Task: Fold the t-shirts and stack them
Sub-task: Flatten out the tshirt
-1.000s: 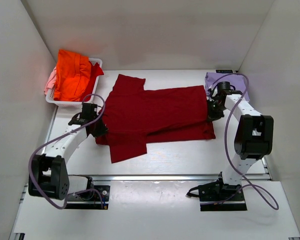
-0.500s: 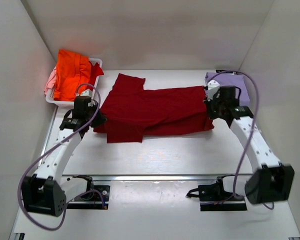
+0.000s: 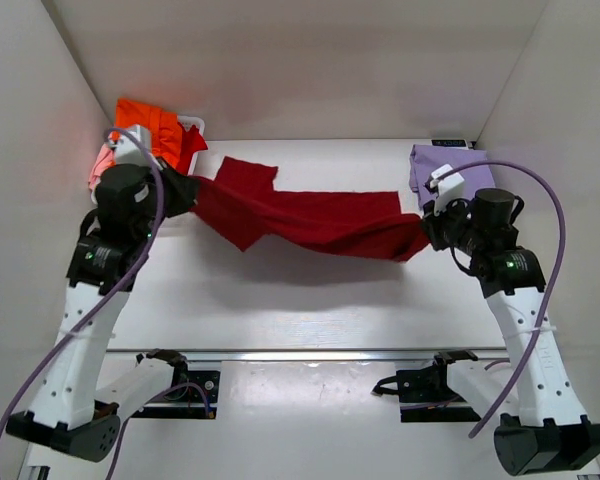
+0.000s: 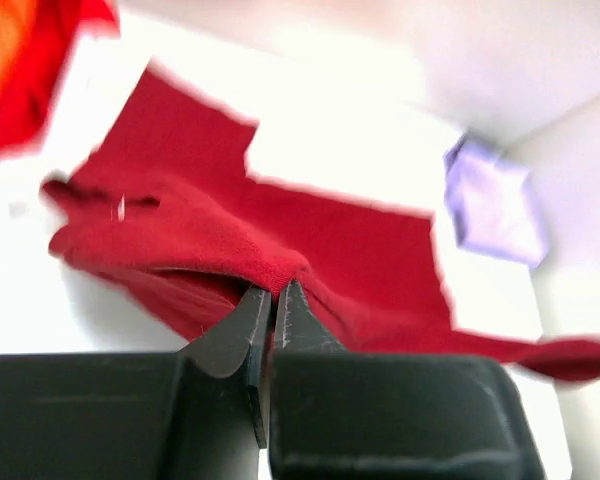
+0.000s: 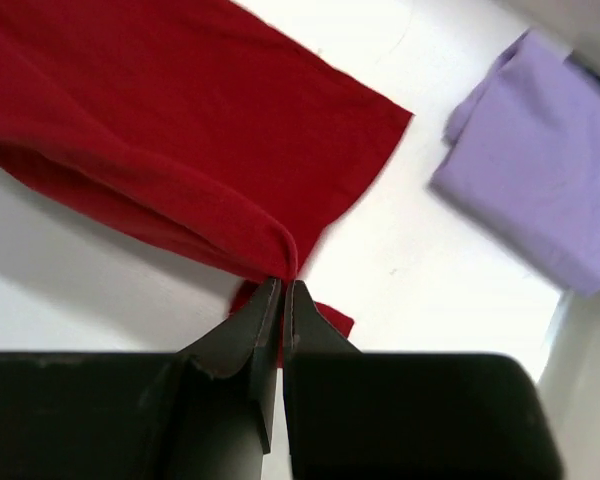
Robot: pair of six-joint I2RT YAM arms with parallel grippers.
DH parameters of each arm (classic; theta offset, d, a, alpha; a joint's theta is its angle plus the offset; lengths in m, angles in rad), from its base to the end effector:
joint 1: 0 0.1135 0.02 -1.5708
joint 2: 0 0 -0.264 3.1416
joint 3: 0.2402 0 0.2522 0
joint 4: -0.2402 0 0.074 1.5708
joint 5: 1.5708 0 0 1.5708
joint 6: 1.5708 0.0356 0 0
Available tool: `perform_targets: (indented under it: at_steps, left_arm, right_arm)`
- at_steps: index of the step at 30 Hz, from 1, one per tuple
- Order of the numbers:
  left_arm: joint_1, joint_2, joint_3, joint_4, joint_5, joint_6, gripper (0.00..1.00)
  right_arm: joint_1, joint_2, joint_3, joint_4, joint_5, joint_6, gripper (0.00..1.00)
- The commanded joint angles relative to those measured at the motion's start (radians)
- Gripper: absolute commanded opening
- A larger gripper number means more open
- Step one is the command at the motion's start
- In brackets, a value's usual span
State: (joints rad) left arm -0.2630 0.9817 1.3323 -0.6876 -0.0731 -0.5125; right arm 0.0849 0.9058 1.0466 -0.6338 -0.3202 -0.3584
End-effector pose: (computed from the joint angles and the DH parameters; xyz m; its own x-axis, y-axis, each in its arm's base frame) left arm 0.1804 -0.0459 0.4373 -0.3728 -0.4061 -0.8343 0.0114 0.8971 -0.4417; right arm 0.1845 0.0270 0.3640 -0.3165 -0.3611 -0.8772 -0.4995 0.8496 -0.1695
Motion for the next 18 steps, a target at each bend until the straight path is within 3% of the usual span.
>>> perform_targets:
  at_steps: [1, 4, 5, 7, 8, 10, 14, 18]
  left_arm:
    - [-0.028, -0.048, 0.08, -0.04, -0.117, 0.032, 0.0]
    - [-0.019, -0.078, 0.019, -0.035, -0.114, 0.009, 0.0]
    - [-0.025, -0.09, -0.017, -0.032, -0.1, -0.001, 0.0]
    - [-0.021, -0.112, -0.063, -0.021, -0.08, -0.014, 0.0]
    - [-0.019, -0.118, -0.093, -0.02, -0.073, -0.018, 0.0]
    - [-0.019, -0.12, -0.113, -0.012, -0.06, -0.026, 0.0]
    - [-0.015, -0.124, -0.159, 0.003, -0.033, -0.032, 0.0]
    - [-0.021, -0.138, -0.203, 0.022, -0.017, -0.04, 0.0]
  right_arm:
    - [0.01, 0.082, -0.03, -0.09, -0.01, 0.037, 0.0]
    - [-0.04, 0.169, -0.075, -0.165, -0.017, 0.194, 0.0]
    - [-0.068, 0.191, -0.095, -0.191, -0.093, 0.223, 0.19]
    - [-0.155, 0.209, -0.138, -0.211, -0.14, 0.275, 0.45]
    - [-0.175, 0.2, -0.166, -0.221, -0.134, 0.304, 0.54]
    - [-0.172, 0.168, -0.209, -0.207, -0.117, 0.332, 0.63]
    - [-0.151, 0.128, -0.252, -0.149, -0.082, 0.439, 0.56]
    - [-0.146, 0.157, -0.339, 0.065, -0.175, 0.564, 0.5]
